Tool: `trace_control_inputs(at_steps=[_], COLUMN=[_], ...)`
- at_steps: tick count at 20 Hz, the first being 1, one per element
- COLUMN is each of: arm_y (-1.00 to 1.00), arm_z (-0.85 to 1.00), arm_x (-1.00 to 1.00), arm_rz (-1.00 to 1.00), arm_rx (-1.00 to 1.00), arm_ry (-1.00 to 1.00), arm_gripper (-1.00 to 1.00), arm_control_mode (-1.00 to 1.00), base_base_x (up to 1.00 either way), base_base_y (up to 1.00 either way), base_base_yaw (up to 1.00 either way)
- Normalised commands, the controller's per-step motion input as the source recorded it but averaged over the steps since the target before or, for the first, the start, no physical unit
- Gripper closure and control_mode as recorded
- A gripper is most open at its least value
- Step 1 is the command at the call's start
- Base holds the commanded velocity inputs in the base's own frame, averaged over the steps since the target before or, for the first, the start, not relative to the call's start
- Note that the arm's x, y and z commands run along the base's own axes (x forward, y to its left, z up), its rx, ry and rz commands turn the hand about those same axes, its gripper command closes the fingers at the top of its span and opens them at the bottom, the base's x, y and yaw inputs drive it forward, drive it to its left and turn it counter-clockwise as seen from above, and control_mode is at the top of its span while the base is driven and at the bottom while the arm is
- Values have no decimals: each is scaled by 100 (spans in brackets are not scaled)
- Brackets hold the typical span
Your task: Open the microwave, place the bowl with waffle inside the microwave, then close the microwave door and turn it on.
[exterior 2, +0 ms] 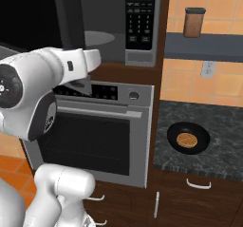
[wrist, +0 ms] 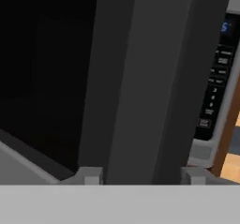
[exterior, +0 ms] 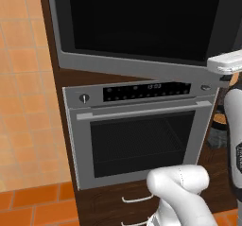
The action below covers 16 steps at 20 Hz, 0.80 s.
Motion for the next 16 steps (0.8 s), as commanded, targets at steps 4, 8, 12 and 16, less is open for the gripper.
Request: trace_control_inputs(at_steps=[4, 8, 12, 16], arm_y=[72, 87, 13, -31], arm_z=[27, 0, -5, 19], arm_x=[-100, -100, -100, -100], arm_rz=[-7, -13, 10, 4], arm_rx=[-18, -23, -9, 0], arm_ry=[9, 0, -15, -13], arm_gripper=[100, -100, -100, -100], arm_control_mode=[-100, -100, -100, -100], base_base_x=[0, 0, 0, 0], base_base_y=[0, 0, 0, 0], base_base_yaw=[0, 0, 0, 0])
